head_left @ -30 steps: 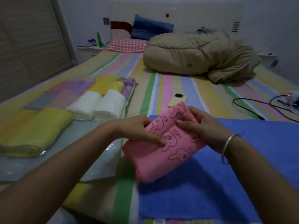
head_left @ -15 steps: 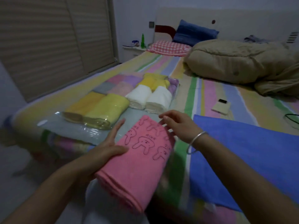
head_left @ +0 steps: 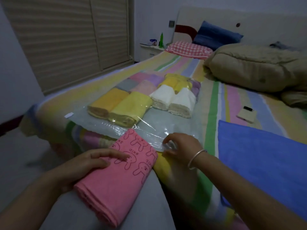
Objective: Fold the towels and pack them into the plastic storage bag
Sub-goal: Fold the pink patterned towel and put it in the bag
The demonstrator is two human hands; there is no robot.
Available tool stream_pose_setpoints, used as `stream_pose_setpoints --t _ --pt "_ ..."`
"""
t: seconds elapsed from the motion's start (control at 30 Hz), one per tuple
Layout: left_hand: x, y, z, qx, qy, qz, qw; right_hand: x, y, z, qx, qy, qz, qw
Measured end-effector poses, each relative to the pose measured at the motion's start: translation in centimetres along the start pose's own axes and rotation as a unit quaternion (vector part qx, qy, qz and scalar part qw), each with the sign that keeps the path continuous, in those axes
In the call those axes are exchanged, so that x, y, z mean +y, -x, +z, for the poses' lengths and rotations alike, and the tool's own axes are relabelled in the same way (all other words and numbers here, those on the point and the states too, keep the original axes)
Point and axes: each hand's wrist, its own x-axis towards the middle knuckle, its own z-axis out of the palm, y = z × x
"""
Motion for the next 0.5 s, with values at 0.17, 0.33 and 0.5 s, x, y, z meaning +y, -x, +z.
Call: stream_pose_setpoints --t 0.17,0.33,0.5 --pt "-0.7 -0.3 -0.8 -0.028 0.018 0.0 0.999 1.0 -0.1 0.3 0.023 -0.128 0.045 0.991" --pt "-0.5 -0.8 -0.7 -0.103 0.051 0.005 0.993 0.6 -1.0 0.5 0.169 -0.079 0.064 0.98" --pt "1.3 -4.3 0.0 -0.102 0.11 0.045 0.988 -1.7 -0.3 -1.2 0.363 0.038 0.021 0.931"
